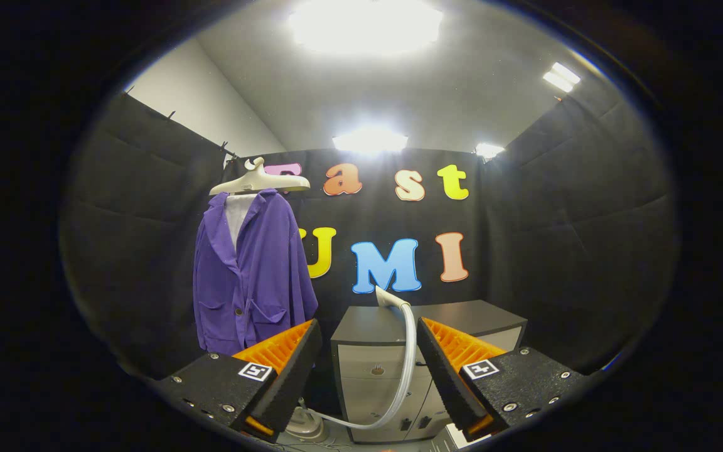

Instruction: Iron the clothes twice with a garment steamer, once on the left side and once on the right side.

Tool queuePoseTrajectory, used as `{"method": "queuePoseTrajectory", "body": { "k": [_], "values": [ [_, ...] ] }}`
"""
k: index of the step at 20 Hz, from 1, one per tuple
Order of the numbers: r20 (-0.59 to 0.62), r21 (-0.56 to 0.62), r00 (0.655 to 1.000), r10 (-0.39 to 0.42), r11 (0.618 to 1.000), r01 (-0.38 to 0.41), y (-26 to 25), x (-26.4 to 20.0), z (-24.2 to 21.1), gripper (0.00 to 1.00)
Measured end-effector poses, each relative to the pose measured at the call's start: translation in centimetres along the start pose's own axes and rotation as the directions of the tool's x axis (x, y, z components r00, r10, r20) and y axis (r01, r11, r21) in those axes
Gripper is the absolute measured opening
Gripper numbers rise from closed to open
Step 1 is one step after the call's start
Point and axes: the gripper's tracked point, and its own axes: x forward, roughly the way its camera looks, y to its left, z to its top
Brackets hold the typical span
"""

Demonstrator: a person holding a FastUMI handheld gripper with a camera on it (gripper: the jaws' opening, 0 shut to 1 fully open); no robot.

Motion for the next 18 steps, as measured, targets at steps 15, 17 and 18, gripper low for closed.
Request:
{"method": "queuePoseTrajectory", "body": {
  "k": [15,17,18],
  "values": [
    [-0.086,0.084,0.989,0.118,0.990,-0.111,-8.0,17.7,0.5,0.93],
    [-0.108,0.121,0.987,0.119,0.987,-0.106,-9.4,19.8,0.0,0.94],
    [-0.117,0.140,0.986,0.119,0.985,-0.102,-10.0,20.8,-0.2,0.94]
  ]
}}
